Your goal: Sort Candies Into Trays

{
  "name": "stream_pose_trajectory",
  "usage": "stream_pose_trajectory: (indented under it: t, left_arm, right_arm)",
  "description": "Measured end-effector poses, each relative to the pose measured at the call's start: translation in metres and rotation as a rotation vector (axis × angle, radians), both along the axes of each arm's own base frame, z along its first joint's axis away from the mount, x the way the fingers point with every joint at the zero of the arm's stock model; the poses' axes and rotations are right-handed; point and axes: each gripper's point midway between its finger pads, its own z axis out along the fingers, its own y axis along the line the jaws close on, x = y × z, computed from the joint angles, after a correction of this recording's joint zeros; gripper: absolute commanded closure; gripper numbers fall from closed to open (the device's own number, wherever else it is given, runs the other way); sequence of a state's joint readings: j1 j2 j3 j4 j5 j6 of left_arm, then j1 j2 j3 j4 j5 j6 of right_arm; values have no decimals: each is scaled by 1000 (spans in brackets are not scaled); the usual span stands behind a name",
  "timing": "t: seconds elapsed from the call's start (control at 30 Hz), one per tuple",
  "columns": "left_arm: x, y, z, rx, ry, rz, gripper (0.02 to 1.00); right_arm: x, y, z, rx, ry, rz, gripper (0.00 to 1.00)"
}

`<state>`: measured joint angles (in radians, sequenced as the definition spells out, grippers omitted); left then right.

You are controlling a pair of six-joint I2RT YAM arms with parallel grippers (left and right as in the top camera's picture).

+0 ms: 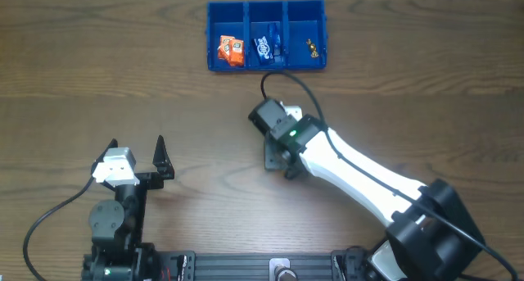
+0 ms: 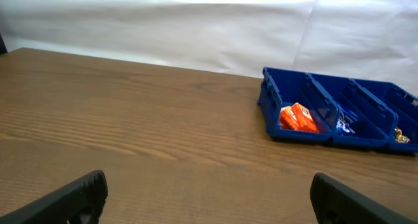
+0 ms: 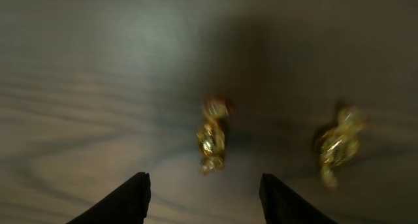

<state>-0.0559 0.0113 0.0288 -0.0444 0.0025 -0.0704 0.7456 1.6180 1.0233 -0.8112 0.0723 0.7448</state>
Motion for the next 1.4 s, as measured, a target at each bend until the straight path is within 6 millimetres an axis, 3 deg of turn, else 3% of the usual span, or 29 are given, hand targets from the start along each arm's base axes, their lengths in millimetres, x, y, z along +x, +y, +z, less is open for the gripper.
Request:
stream_pose_trajectory:
  t: [0.3,0.37,0.47,0.57,0.73,0.9,1.17,1.2,1.27,1.3,1.33,1.4]
  left_arm:
    - [0,0,0,0,0,0,20]
    - [0,0,0,0,0,0,23]
    - [0,0,0,0,0,0,20]
    - [0,0,0,0,0,0,18]
    - [0,0,0,0,0,0,20]
    - [0,0,0,0,0,0,20]
    - [0,0,0,0,0,0,20]
    - [0,0,0,0,0,0,23]
    - [0,0,0,0,0,-1,20]
    - [0,0,0,0,1,0,23]
    - [0,0,0,0,0,-1,20]
    - [0,0,0,0,-1,0,20]
  right_arm:
    - [12,2,-43,4,29,-84,487]
    - [12,0,-50,-9,43,-89,535]
    - [15,-4,-50,-11,40,-107,645]
    - [16,-4,-50,-10,38,-113,829]
    - [16,-4,-50,-8,38,-113,864]
    - [17,-3,-50,-6,36,-115,965]
    - [13,-6,-48,-25,49,-116,965]
    - [12,-10,-43,-51,59,-114,965]
    - [29,-11,-9,-62,27,-107,965]
    - [54,-10,20,-42,-32,-115,965]
    - [93,-14,61,-10,-132,-139,965]
    - [169,-39,144,19,-360,-180,965]
